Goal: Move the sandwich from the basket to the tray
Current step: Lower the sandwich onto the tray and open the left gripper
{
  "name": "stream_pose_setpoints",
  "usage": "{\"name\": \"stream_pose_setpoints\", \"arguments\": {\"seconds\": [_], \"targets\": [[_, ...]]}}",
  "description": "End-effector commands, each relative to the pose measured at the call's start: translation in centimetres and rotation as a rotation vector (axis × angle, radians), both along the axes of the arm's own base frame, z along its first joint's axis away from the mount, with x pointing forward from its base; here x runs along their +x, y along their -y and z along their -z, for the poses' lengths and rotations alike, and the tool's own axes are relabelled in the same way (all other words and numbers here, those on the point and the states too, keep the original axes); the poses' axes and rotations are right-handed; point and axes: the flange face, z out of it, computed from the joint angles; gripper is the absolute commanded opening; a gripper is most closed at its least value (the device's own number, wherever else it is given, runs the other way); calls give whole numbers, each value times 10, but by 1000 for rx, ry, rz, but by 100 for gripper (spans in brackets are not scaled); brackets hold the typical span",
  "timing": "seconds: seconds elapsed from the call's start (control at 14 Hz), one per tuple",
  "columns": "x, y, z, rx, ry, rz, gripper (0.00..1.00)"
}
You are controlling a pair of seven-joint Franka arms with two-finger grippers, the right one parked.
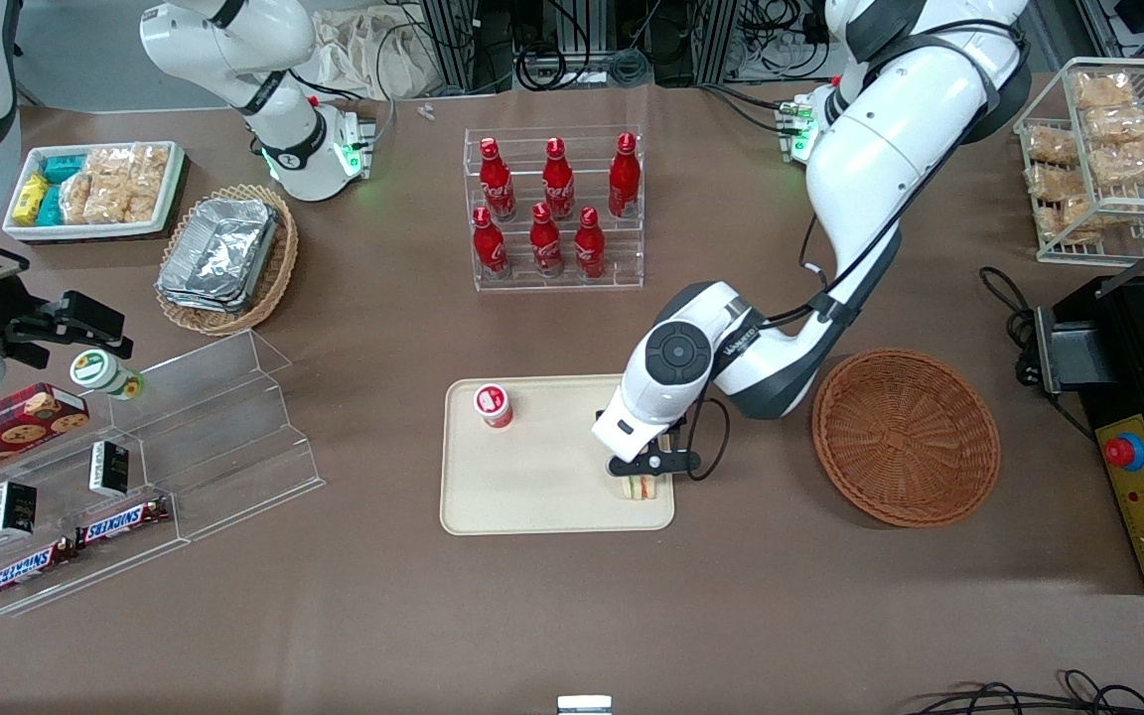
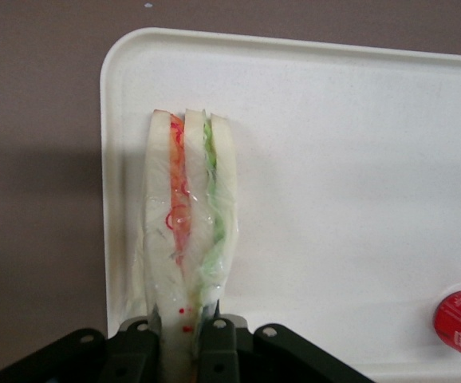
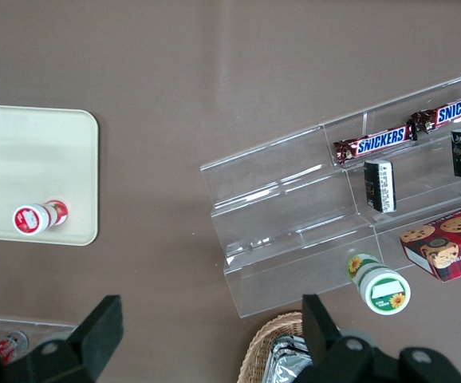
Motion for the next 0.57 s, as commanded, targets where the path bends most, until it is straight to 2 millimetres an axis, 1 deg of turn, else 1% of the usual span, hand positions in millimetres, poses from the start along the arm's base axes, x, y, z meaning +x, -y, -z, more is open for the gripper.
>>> {"name": "stream_pose_setpoints", "arguments": {"seconds": [0.0,0.07,0.21,0.29,0.43,0.5], "targets": [[6,4,-1,5,32,-1,82],[7,4,-5,12,45,7,100],[11,1,-15,40,95,31,100],[14,-2,-25,35,105,19,100],[19,-9,-62,41,150,-35,100],[23,-18,-81,55,161,-64,100]]}}
